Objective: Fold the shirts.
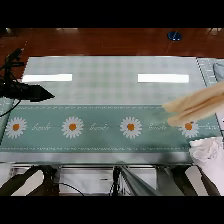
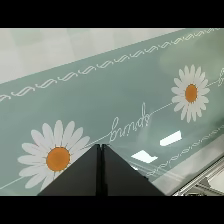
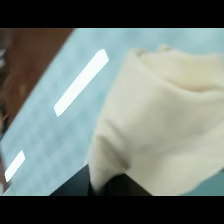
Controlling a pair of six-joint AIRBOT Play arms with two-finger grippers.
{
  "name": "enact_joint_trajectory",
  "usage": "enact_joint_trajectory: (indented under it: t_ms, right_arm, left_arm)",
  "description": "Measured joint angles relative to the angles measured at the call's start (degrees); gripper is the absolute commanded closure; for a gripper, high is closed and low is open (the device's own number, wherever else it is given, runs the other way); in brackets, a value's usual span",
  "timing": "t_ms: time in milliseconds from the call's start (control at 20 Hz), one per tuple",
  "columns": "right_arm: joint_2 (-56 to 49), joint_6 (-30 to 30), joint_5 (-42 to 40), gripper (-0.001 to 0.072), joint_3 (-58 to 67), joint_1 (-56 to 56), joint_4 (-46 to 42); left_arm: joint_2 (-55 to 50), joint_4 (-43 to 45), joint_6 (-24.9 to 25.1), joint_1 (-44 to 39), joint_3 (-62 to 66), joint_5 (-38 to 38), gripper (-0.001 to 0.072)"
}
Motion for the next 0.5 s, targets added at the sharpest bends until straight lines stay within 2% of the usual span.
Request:
enact_joint_trajectory:
  t_ms: [100, 300, 500]
  right_arm:
    - [1.20, -0.74, 3.04, 0.0682, 0.35, -5.38, -7.85]
    - [2.27, -5.75, 5.09, 0.0682, 0.33, -10.32, -28.87]
    - [2.91, -7.78, 5.86, 0.0682, -2.97, -12.00, -40.30]
  left_arm:
    - [0.00, -0.22, 0.37, 0.00, 0.00, -0.11, 0.0684]
    - [0.00, -0.31, 1.05, 0.00, 0.00, -0.15, 0.0684]
    - [-0.07, -0.42, 1.77, 0.26, 0.00, -0.17, 0.0684]
